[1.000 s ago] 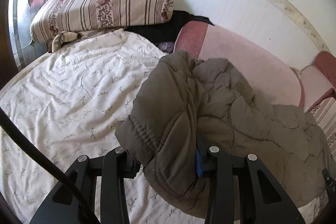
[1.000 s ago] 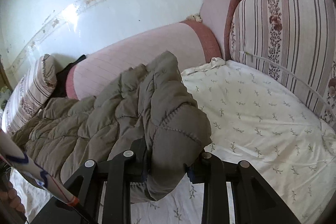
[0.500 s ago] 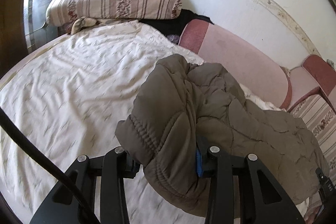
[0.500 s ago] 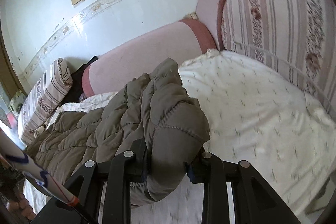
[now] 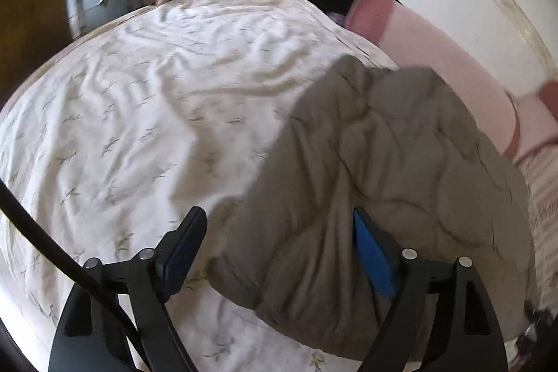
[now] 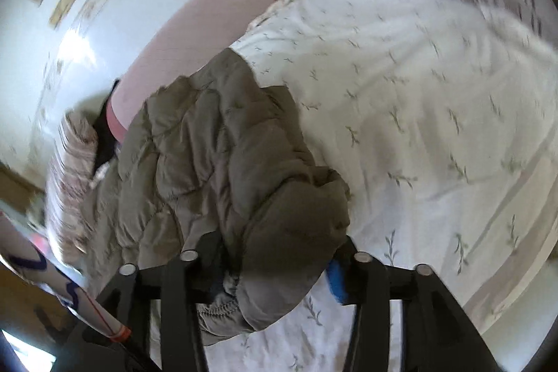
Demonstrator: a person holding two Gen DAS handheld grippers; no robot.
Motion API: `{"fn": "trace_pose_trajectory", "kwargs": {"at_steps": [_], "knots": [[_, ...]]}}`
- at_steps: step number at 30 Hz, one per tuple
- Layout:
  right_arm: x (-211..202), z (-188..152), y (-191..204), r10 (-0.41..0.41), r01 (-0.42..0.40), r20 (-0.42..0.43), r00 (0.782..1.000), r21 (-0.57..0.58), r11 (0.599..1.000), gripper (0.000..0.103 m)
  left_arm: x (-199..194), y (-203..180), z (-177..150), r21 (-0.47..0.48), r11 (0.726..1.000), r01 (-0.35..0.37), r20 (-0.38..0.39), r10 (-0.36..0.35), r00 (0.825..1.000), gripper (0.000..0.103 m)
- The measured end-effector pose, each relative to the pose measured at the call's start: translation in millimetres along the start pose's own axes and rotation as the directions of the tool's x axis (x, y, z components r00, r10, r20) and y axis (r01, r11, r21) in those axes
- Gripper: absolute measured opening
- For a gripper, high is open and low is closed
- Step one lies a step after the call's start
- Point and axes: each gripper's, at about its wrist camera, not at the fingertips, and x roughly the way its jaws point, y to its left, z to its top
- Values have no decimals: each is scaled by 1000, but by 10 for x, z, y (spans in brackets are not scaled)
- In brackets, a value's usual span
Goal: Fold large clothes
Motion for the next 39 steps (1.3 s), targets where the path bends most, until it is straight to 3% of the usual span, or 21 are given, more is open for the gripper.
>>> {"fn": "trace_pose_trajectory", "kwargs": {"at_steps": [7,10,14,17,20,24,27,29,32,34,36,39], "knots": [[-101,-18,-330,81,-75,-34,996,152,986,66,-137,63,4,-24,999,-38,74,40,996,85],[-138,-26,-320,73,-68,-29,997,151,986,66,-277,121,25,-67,991,-119,160,128,979,85],[-155,-27,-374,100,-91,-39,994,190,978,66,-314,154,44,-94,987,-132,184,147,972,85],[-173,-28,-431,114,-102,-39,993,234,967,66,-372,51,28,-58,988,-140,223,149,963,85],[-259,-4,-437,77,-73,-6,997,237,969,66,-472,-198,-10,33,988,-150,296,134,946,85],[-383,48,-575,-7,-10,57,998,288,957,66,-522,-528,-112,164,978,-132,342,69,937,85],[-526,77,-452,-68,38,146,987,199,979,66,-512,-803,-221,265,957,-120,356,18,934,85],[-631,54,-109,-62,55,229,971,39,998,66,-508,-985,-307,327,939,-109,360,-17,933,85],[-643,-91,403,-45,107,294,955,-201,974,66,-470,-1289,-499,431,898,-86,343,-75,936,85],[-511,-254,728,-8,104,274,962,-338,936,66,-411,-1448,-608,485,872,-71,315,-99,944,85],[-368,-361,896,7,92,236,972,-404,910,66,-341,-1552,-685,518,853,-68,294,-102,950,85],[-151,-491,1072,-34,130,207,978,-470,873,66,-175,-1638,-750,553,828,-93,261,-66,963,86]]}}
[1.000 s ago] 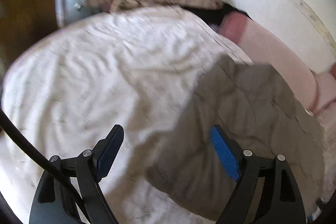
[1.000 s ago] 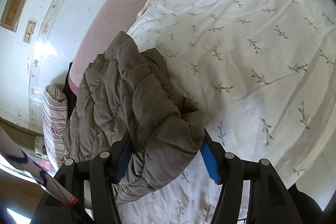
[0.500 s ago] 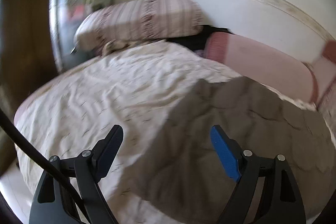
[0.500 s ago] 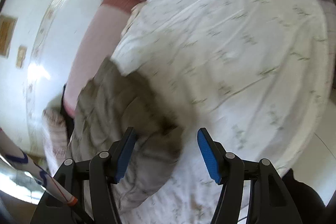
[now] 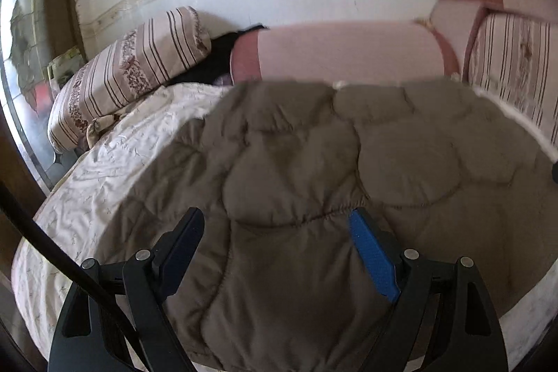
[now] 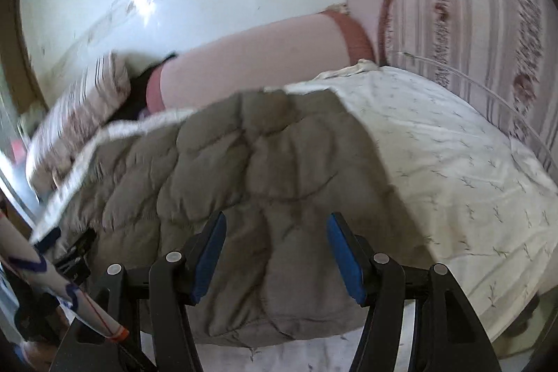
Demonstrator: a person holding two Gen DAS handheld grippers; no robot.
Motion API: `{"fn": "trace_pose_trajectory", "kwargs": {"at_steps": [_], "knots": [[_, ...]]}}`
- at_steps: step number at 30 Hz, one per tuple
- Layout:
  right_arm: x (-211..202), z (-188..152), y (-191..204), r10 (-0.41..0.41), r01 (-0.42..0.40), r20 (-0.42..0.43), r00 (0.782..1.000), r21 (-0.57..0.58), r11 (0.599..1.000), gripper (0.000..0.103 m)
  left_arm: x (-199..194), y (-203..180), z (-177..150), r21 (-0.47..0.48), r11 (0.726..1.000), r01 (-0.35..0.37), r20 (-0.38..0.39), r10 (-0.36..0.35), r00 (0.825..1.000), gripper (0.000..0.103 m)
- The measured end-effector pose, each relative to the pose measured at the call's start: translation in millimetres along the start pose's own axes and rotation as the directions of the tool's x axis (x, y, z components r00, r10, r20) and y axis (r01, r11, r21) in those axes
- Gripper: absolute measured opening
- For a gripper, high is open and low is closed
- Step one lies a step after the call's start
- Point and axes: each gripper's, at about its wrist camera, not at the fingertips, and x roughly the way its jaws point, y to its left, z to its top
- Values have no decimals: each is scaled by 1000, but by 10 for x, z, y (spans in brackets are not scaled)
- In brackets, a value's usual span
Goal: Fold large clothes
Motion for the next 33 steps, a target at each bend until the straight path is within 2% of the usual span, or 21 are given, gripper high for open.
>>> {"fn": "trace_pose_trajectory", "kwargs": {"at_steps": [4,8,13,15,19,23,29,33], "knots": [[255,-78,56,-61,58,-87,994,-37,998,66,163,41,-39,-26,1000,16,-47,-17,999,93],[475,-140,39,-76,71,-169,983,-38,997,70,233,70,-45,-44,999,27,-69,-30,997,97],[364,-113,34,-69,66,-117,991,-34,997,70,261,64,-38,-39,999,22,-63,-25,998,97],[216,-21,61,-64,63,-21,998,-39,997,70,255,74,-39,-46,999,27,-66,-30,997,97],[224,157,199,-74,78,51,996,-76,994,70,249,75,-42,-42,999,27,-63,-29,998,97],[427,254,260,-47,49,37,998,-56,997,70,243,69,-45,-42,999,27,-62,-30,998,97],[892,235,254,-68,67,-82,994,-20,998,72,240,68,-43,-38,999,31,-62,-33,998,97],[912,208,254,-78,75,-80,994,-44,996,73,241,56,-38,-37,999,32,-62,-34,997,97]]}}
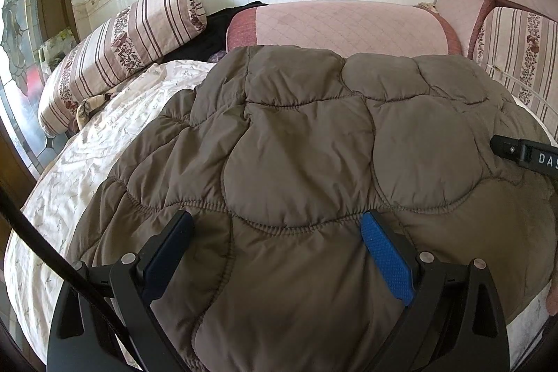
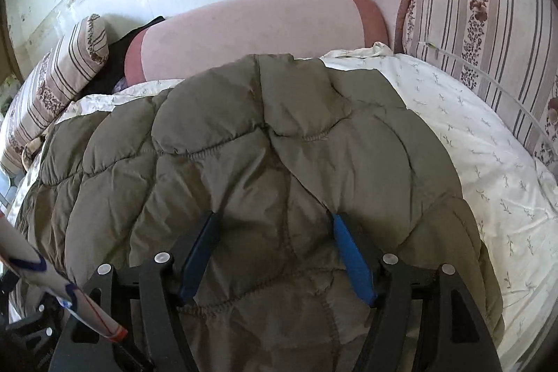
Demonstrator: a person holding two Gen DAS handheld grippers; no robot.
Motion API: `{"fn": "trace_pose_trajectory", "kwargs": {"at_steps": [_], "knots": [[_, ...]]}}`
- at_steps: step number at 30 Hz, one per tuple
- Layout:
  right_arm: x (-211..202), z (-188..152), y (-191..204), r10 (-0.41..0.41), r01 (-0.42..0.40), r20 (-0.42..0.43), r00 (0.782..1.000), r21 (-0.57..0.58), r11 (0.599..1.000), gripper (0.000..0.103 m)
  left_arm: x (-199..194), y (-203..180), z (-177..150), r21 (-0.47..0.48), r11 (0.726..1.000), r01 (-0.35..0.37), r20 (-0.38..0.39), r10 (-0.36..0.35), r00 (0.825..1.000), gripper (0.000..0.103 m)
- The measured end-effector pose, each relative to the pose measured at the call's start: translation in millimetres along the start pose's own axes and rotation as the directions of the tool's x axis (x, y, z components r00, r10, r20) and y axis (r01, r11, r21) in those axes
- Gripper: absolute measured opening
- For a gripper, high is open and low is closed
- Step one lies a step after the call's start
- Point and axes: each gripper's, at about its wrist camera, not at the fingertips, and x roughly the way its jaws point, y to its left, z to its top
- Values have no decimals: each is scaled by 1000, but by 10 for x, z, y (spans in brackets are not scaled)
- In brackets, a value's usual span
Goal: Fold large clothes
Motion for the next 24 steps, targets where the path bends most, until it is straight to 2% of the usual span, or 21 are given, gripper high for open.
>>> {"fn": "trace_pose_trajectory", "kwargs": {"at_steps": [4,10,13,16,17,21,24], "knots": [[-265,-96,-79,27,-28,56,998,4,1000,73,-1,12,5,-5,1000,7,-4,-7,1000,97],[-828,-245,-139,-8,8,173,985,1,1000,72,-93,31,32,-17,1000,0,21,0,1000,96],[-1096,-322,-71,-5,7,198,980,-9,1000,72,-346,47,24,-14,1000,-15,85,16,996,96],[-1388,-453,-21,16,-13,193,981,-19,1000,72,-608,103,23,-55,999,2,99,3,995,96],[-1484,-492,-2,32,-27,191,981,-28,999,72,-762,154,20,-76,997,27,104,-19,994,96],[-1887,-589,1,65,-57,182,981,-51,997,72,-1267,306,-14,-120,992,48,136,-31,990,96],[-2239,-606,-35,79,-71,213,974,-44,996,73,-1649,426,-33,-127,991,40,156,-20,988,96]]}}
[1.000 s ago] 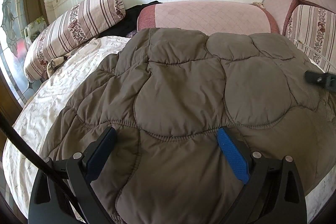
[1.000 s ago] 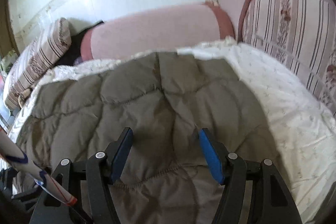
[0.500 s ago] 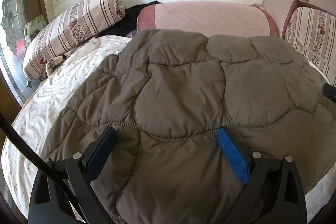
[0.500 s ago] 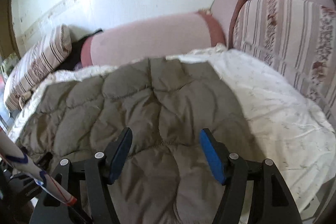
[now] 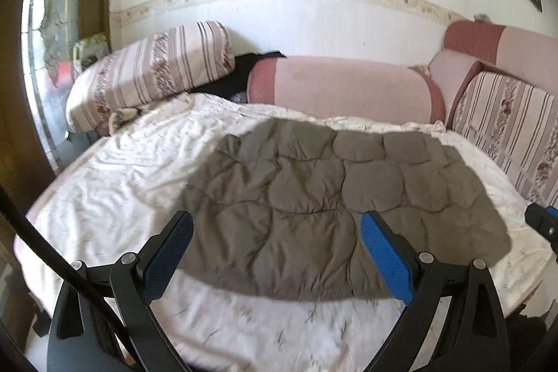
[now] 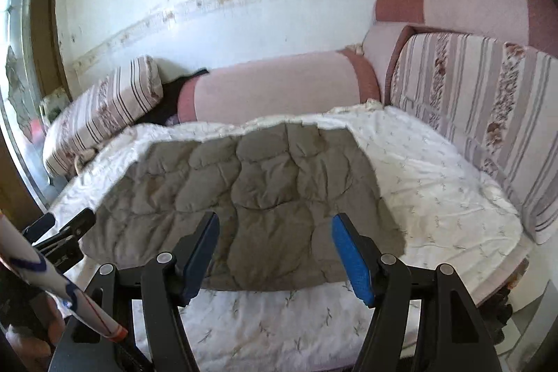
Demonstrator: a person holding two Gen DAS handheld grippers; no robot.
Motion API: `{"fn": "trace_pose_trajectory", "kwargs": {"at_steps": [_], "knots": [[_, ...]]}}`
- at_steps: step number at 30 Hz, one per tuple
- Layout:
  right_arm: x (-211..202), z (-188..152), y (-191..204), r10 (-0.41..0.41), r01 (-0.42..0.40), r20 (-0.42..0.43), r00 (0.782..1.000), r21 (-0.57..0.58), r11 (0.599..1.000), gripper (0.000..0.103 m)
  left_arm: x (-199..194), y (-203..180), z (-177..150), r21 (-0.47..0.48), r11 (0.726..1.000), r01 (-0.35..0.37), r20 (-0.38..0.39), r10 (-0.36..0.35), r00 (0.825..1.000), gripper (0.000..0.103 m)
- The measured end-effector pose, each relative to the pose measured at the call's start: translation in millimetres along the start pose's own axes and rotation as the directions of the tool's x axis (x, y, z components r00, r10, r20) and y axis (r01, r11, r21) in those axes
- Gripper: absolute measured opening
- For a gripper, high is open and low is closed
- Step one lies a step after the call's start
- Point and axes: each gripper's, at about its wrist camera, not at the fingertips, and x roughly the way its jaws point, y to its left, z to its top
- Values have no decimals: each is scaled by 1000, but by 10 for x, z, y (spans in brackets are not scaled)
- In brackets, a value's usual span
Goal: Fold large clothes
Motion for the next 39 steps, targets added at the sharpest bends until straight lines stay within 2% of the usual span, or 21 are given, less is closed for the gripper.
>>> {"fn": "trace_pose_trajectory", "kwargs": {"at_steps": [7,8,11,13,17,20,24,26,31,39], "knots": [[-919,220,42,18,-18,128,992,-2,1000,82,-1090,352,260,-54,998,-33,123,39,992,97],[-1047,233,61,24,-23,148,989,-9,1000,84,-1211,390,294,-60,998,-34,142,43,989,99],[-1326,233,150,32,-27,192,981,-29,999,88,-1484,435,289,-67,997,-48,181,59,982,102],[-1427,189,224,45,-37,205,978,-42,998,90,-1540,413,227,-61,997,-52,176,62,983,103],[-1464,46,383,55,-45,195,979,-59,997,90,-1545,310,106,-43,998,-34,133,39,990,103],[-1474,15,447,81,-70,186,979,-65,995,90,-1597,206,93,-11,999,-38,149,39,988,103],[-1425,23,493,73,-59,199,977,-79,995,91,-1575,177,89,-4,999,-44,168,44,985,103],[-1340,27,501,80,-65,195,978,-84,994,92,-1482,162,69,14,1000,-25,141,23,990,103],[-1069,87,590,114,-104,149,982,-80,991,92,-1193,225,89,-5,999,-47,82,47,996,103],[-665,119,684,99,-88,95,990,-110,990,92,-839,223,149,-8,1000,-16,67,17,998,103]]}}
